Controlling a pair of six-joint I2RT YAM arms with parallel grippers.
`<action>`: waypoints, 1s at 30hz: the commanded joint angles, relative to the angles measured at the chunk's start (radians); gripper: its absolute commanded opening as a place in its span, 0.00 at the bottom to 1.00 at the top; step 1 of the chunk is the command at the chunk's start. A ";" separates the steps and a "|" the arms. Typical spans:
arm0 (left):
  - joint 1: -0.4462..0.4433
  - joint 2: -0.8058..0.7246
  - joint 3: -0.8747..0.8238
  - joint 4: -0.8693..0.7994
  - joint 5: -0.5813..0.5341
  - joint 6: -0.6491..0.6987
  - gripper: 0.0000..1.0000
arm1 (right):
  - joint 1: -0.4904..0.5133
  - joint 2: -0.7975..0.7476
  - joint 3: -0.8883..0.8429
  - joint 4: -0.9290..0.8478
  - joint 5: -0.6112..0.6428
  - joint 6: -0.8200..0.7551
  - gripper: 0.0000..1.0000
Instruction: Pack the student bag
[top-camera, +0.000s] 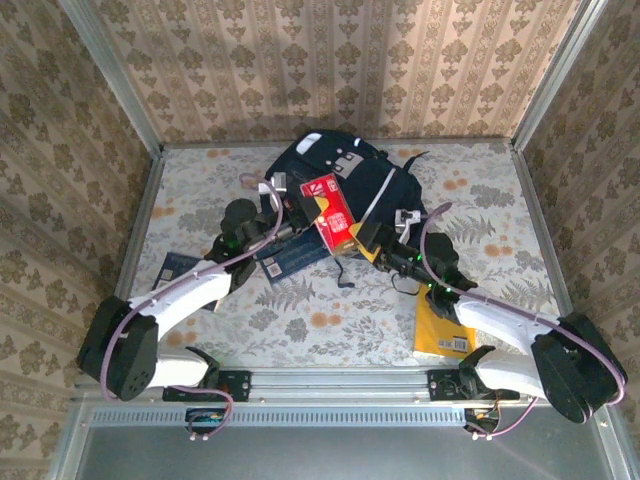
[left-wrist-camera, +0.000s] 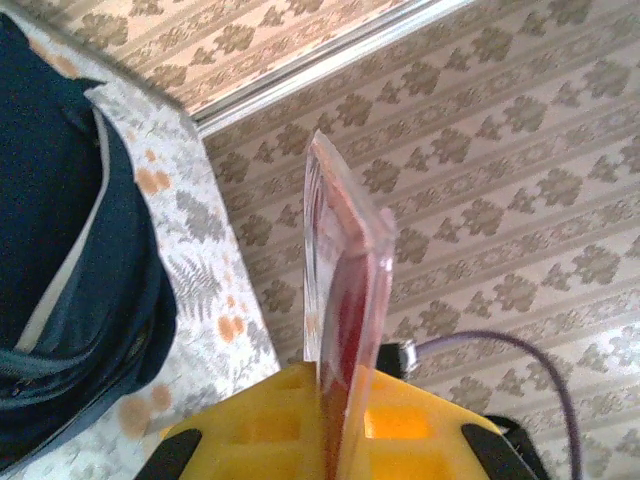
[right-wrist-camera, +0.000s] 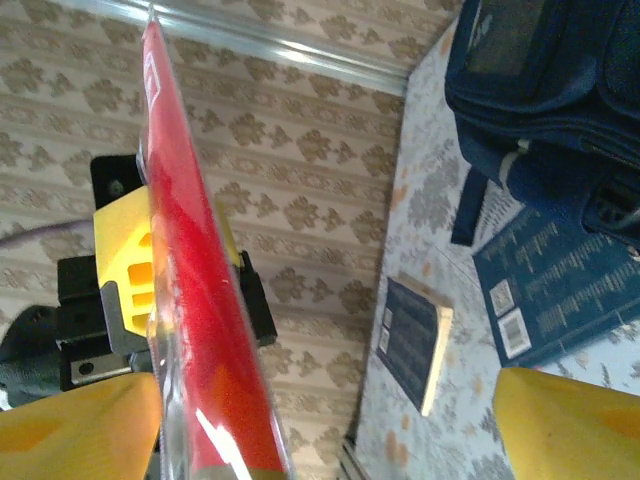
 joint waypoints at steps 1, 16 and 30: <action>-0.018 0.043 -0.017 0.217 -0.058 -0.103 0.02 | 0.006 0.031 -0.005 0.260 0.075 0.163 0.78; -0.071 0.198 0.028 0.297 -0.020 -0.153 0.38 | -0.002 -0.024 0.023 0.134 0.166 0.118 0.00; 0.014 0.377 0.672 -0.970 0.041 0.617 0.68 | -0.233 -0.604 0.143 -0.939 0.457 -0.344 0.00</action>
